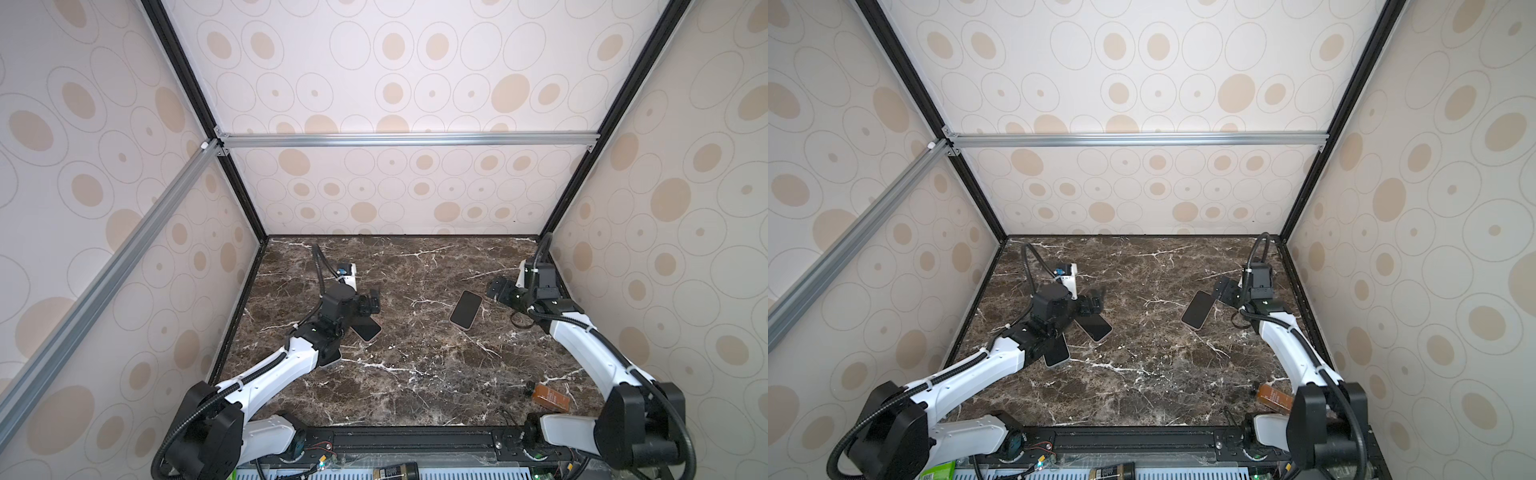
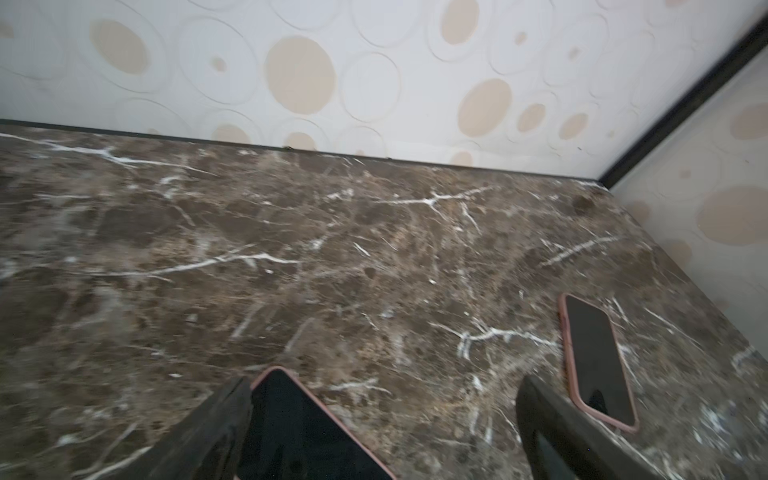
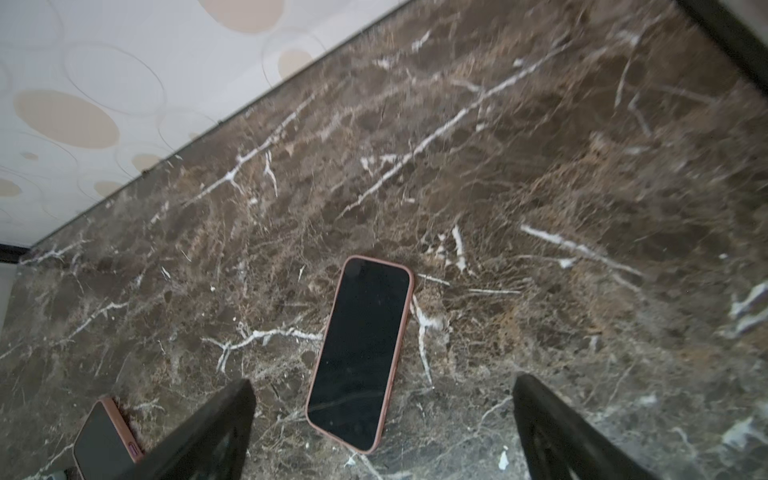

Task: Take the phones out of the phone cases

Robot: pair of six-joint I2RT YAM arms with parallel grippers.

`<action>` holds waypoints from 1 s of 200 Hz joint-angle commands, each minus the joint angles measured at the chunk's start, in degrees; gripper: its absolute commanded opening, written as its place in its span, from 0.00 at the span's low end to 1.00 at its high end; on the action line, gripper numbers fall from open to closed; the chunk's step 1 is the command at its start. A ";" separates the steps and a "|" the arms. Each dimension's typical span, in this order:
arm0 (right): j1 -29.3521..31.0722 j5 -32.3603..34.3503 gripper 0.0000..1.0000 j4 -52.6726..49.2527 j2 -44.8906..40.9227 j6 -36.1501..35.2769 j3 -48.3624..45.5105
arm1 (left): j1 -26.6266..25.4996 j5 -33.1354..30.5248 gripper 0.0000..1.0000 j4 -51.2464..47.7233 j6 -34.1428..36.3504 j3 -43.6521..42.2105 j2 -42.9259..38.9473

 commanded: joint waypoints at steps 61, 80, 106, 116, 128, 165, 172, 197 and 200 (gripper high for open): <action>7.17 5.80 0.97 -15.37 21.73 7.99 16.29 | -12.34 7.85 0.99 12.40 -5.77 12.58 22.91; 7.94 6.49 0.98 -16.96 26.11 8.39 19.79 | -13.70 9.07 0.99 12.93 -6.30 15.67 27.45; 8.25 6.43 0.98 -18.08 30.38 8.91 23.33 | -15.61 9.40 0.99 12.65 -6.33 18.69 31.34; 8.42 6.54 0.98 -18.74 31.77 9.03 24.84 | -16.13 9.48 0.99 12.82 -6.49 19.05 32.06; 8.51 6.79 0.99 -19.97 33.63 9.20 26.91 | -16.48 9.83 0.99 13.28 -6.90 19.07 32.58; 8.87 7.55 1.00 -24.05 38.97 10.23 32.66 | -17.00 10.78 0.99 14.00 -7.35 18.97 33.36; 8.97 7.70 1.00 -24.71 39.74 10.38 33.47 | -16.98 10.88 0.99 13.90 -7.30 19.04 33.38; 9.21 8.56 1.00 -27.12 42.05 10.86 35.98 | -16.98 11.13 0.99 13.29 -6.79 19.45 33.37; 9.22 8.63 1.00 -27.35 42.26 10.94 36.19 | -16.98 11.07 0.99 13.31 -6.77 19.49 33.32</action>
